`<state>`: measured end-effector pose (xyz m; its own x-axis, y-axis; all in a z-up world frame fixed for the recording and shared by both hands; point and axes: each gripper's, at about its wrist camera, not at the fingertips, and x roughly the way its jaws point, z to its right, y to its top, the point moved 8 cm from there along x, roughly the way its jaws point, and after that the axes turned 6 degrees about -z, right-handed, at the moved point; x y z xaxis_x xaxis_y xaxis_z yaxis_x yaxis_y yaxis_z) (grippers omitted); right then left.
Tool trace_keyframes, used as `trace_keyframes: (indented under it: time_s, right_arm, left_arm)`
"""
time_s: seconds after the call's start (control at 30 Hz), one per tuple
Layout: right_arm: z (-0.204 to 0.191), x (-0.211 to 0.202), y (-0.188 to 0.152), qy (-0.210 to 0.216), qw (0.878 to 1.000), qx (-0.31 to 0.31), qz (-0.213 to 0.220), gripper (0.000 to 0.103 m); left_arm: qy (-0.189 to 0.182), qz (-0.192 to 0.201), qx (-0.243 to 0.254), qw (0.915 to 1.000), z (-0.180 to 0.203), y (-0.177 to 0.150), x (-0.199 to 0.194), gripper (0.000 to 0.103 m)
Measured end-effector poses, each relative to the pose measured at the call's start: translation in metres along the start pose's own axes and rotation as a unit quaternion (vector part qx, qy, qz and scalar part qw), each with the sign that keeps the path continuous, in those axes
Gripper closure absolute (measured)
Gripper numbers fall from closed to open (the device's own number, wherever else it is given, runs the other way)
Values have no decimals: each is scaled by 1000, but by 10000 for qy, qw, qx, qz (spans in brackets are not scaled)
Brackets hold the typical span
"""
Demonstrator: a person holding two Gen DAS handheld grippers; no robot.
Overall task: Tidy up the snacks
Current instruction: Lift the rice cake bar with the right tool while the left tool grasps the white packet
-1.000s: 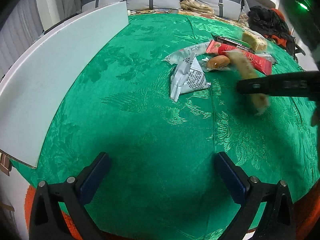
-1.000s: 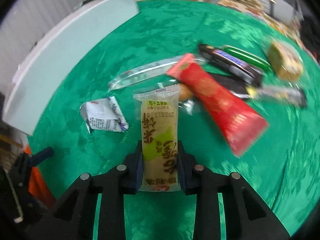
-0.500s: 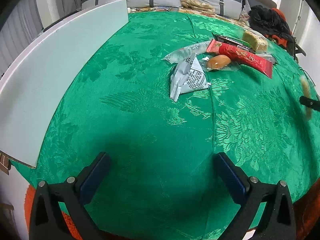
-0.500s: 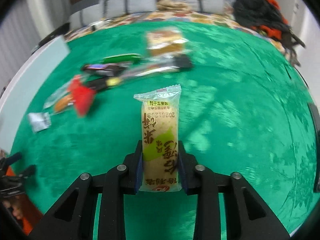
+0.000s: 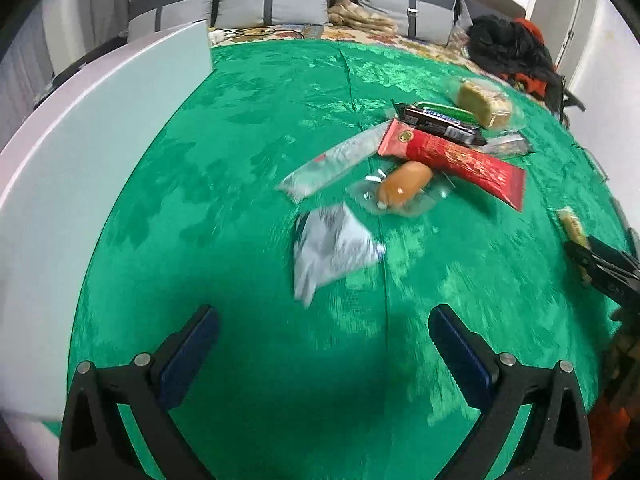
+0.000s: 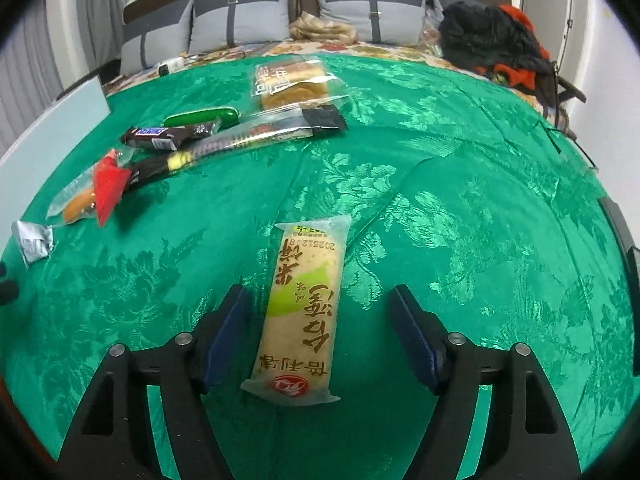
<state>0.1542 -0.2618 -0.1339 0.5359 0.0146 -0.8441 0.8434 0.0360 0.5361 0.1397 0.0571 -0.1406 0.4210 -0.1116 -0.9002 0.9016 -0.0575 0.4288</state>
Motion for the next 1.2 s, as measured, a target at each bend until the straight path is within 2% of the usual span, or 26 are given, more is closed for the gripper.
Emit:
trace_keyframes:
  time_s: [0.17,0.2,0.23,0.27,0.3,0.37,0.4,0.47,0.57,0.6,0.67,0.7,0.73,0.8,1.1,1.17,1.2]
  right_arm:
    - [2,0,-1,3,10000,11,13,26]
    - [1,0,-1,2,10000,9,10,26]
    - [1,0,0,1,10000,7,11,26]
    - [2,0,0,2,10000,6,11,26]
    - [1,0,-1,6,10000,6,10,26]
    - [1,0,0,5,10000,7,10,26]
    - [1,0,-1,4,10000,8,9,26]
    - [2,0,-1,-2,10000,13,10,26]
    - [3,0,-1,-14,10000,17,13,26]
    - [3,0,-1,-16,10000,22,14,26]
    - [4,0,-1,-24,10000,36,16,26]
    - [4,-1,-1,-26,10000,40,16,26]
    - [5,-1,-1,-25,10000,44,16,26]
    - [5,-2,-1,-29,10000,52,22,26]
    - [4,-1,-1,-51,10000,60,19,26]
    - [4,-1,-1,6,10000,61,10,22]
    - [3,-1,-2,60,10000,63,6,22]
  left_arm:
    - [-74,-51,-171,9998,2,23,17,13]
    - [-65,-55,-166,9998,4,28,21,18]
    - [-39,-72,-142,9999,5,30,23,29]
    - [35,-49,-99,9999,7,32,24,34]
    - [99,18,-23,9999,9,32,23,52]
    - [-70,62,-11,10000,13,30,19,62]
    - [-298,39,-86,9995,15,24,15,62]
    - [-525,60,-78,9986,23,15,7,62]
    - [-888,176,316,9954,48,-4,-9,62]
    - [-909,176,502,9944,56,-10,-11,61]
    - [-704,104,785,9944,64,-22,-5,57]
    - [-675,202,832,9940,65,-24,-6,55]
    - [-676,209,819,9941,65,-25,-8,42]
    - [-663,170,631,9957,60,-26,-10,25]
    - [-708,193,844,9937,62,-29,-14,25]
    - [-629,173,966,9932,69,-29,-13,25]
    - [-500,147,1054,9931,72,-30,-11,31]
